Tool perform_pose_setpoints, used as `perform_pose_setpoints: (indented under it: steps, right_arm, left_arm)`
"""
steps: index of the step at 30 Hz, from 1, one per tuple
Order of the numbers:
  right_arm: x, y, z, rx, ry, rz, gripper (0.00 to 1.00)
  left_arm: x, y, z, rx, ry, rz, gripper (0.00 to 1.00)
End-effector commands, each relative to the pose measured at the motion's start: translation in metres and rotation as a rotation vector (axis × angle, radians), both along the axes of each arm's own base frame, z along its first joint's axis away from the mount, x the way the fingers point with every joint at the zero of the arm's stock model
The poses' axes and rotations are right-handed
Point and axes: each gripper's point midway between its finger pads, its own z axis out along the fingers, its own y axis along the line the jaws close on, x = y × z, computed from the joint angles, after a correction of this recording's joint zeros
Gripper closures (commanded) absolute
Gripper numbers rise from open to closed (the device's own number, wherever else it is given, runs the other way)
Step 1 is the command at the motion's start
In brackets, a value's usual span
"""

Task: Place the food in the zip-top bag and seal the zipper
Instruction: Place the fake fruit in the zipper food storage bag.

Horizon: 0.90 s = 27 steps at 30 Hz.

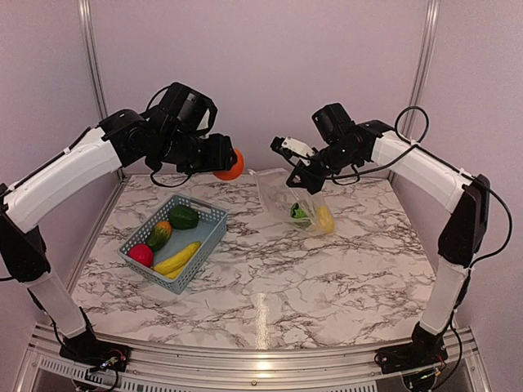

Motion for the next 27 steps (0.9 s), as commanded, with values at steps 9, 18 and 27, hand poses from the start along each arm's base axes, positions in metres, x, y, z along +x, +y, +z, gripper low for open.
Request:
perform_pose_setpoints:
  steps: [9,18,27]
  right_arm:
    - [0.0,0.021,0.017,0.043,-0.011,-0.013,1.0]
    - [-0.006,0.02,0.025,0.064,-0.004,-0.012,1.0]
    - [-0.015,0.02,0.033,0.09,0.012,0.016,1.0]
  left_arm:
    - [-0.036,-0.089,0.021,-0.14,-0.142,-0.313,0.62]
    - [-0.025,-0.104,-0.013,-0.063,-0.104,-0.309,0.65]
    - [-0.01,-0.099,-0.037,-0.075,-0.088,-0.19,0.71]
